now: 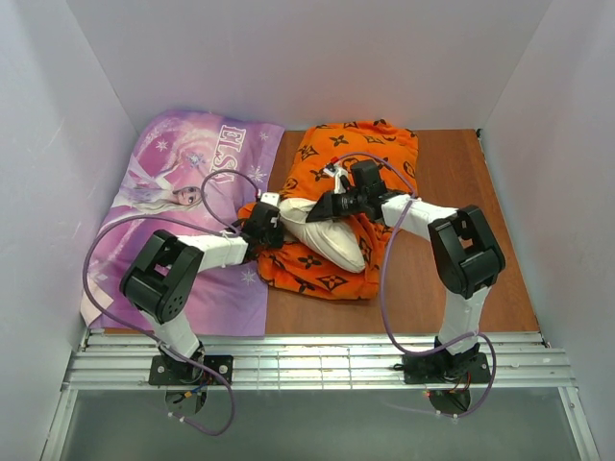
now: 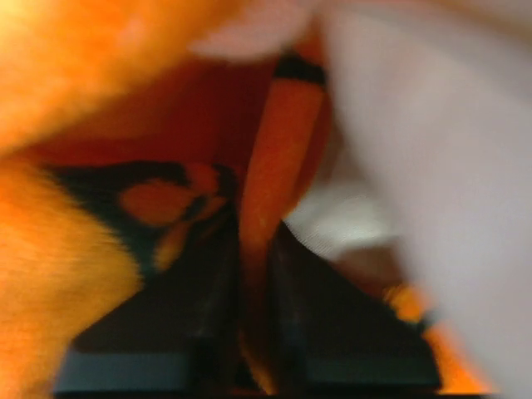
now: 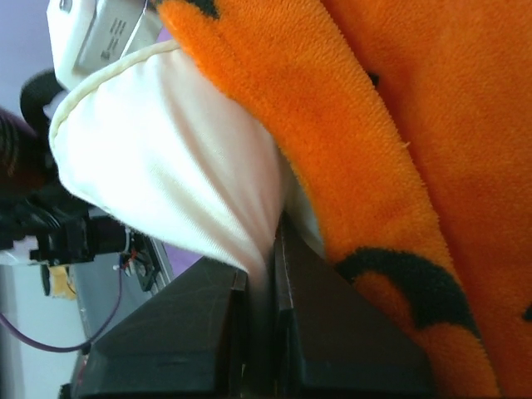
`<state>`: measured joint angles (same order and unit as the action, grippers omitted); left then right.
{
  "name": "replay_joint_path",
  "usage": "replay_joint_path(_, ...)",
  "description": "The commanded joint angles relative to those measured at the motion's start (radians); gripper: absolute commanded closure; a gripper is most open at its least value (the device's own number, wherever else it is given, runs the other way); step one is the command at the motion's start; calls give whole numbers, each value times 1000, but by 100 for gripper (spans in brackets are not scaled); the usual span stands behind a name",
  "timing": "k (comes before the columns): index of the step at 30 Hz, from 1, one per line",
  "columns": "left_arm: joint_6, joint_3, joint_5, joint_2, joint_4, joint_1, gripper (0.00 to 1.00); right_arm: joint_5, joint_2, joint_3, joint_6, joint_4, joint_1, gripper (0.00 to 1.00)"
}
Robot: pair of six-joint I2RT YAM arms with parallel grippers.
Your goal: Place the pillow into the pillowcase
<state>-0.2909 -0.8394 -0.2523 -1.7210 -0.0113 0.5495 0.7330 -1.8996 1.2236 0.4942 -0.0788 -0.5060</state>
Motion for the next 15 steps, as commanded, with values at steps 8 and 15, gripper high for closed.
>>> replay_joint_path(8,183,-36,268,303,255,-302,100,-130,97,-96,-491,254,24,99)
replay_joint_path(15,121,-101,754,370,287,-339,100,-173,-68,31,-691,407,-71,99)
